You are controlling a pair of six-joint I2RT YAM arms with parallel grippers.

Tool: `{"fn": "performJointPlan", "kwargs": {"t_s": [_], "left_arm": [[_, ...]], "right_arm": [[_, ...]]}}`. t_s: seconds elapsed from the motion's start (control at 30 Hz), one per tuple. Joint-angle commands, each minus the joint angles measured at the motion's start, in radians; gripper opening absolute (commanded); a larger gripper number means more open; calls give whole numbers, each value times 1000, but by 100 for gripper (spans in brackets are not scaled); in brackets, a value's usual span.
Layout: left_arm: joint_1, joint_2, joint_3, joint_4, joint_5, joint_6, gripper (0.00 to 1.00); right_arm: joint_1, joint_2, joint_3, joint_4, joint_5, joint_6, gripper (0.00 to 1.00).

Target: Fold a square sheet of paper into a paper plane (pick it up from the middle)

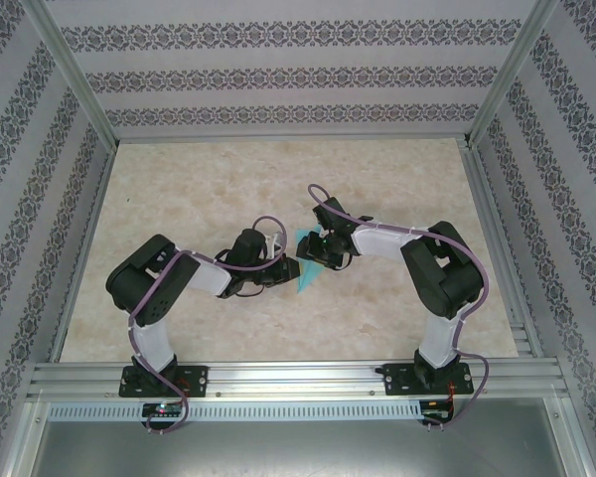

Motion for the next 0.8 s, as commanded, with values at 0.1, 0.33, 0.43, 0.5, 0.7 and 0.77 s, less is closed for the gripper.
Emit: {"fn": "performJointPlan", "kwargs": {"t_s": [0.1,0.33,0.43,0.5,0.7,0.77], "left_arm": [[-7,1,22,-20,-42,-3,11],[-7,2,25,-69,-62,11,11],[-7,4,27,-75,-61,13,11],[-7,4,29,-82,-61,14,11],[-7,6,30,-100,-66,17,11],[-8,7,31,-107,-68,17,11]], "right_arm": [[16,121,-83,-82,42,-9,50],[-8,47,-100,-34,7,-40,53],[-18,21,-113,-12,-6,-60,53],[-24,8,-121,-8,-5,-64,52],[-43,-28,-146,7,4,-53,47],[-45,-32,-150,14,-1,-52,47]]}}
